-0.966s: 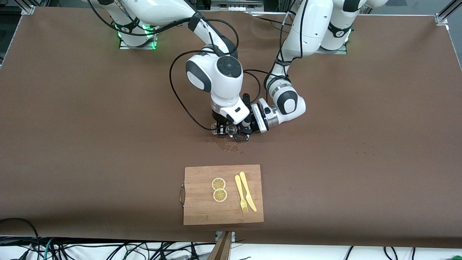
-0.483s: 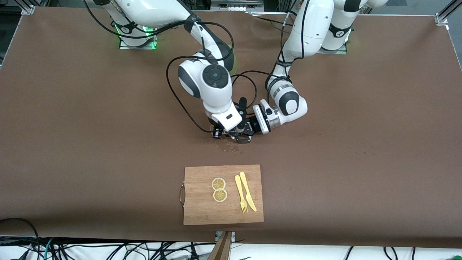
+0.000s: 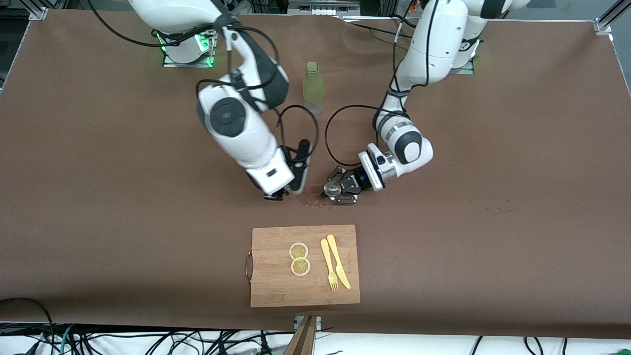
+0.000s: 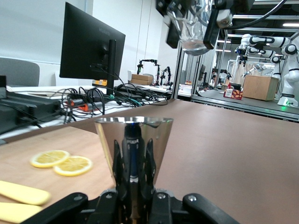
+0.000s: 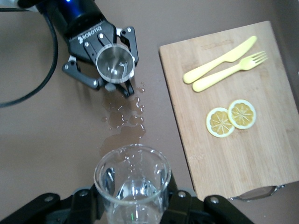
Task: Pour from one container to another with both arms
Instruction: 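Turn the glass upright with the right gripper while the left gripper withdraws the jigger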
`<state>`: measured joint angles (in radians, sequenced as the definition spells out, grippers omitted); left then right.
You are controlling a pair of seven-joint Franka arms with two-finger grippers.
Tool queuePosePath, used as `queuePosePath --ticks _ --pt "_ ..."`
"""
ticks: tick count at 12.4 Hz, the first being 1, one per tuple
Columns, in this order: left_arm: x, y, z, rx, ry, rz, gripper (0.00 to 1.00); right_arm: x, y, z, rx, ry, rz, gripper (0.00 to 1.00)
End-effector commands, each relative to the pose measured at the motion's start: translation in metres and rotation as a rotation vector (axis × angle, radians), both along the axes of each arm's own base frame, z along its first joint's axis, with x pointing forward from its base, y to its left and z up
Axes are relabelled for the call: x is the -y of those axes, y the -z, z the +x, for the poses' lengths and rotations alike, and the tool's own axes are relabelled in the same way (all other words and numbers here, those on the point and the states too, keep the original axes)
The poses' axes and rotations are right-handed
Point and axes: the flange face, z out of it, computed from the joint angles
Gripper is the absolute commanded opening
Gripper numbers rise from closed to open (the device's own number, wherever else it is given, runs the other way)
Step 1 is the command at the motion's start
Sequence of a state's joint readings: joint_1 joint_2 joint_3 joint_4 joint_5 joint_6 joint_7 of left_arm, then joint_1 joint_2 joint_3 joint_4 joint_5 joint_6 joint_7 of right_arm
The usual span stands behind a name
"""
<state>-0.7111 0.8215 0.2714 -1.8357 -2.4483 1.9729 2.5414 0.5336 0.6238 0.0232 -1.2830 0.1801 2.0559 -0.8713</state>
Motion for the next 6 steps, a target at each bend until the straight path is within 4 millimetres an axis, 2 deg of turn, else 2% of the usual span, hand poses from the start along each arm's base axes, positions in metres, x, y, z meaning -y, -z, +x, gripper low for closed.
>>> queuePosePath --ticks 1,2,6 --pt "-0.042 -0.02 0.018 0.062 0.048 -0.009 0.0 0.065 -0.014 0.009 -0.053 0.03 0.109 0.17" --pt "-0.061 -0.022 0.025 0.073 0.071 0.001 0.0 0.098 -0.016 0.016 -0.068 0.051 0.163 0.17" --pt "-0.142 -0.032 0.048 0.112 0.142 -0.012 0.0 0.205 -0.016 0.025 -0.084 0.088 0.402 0.17"
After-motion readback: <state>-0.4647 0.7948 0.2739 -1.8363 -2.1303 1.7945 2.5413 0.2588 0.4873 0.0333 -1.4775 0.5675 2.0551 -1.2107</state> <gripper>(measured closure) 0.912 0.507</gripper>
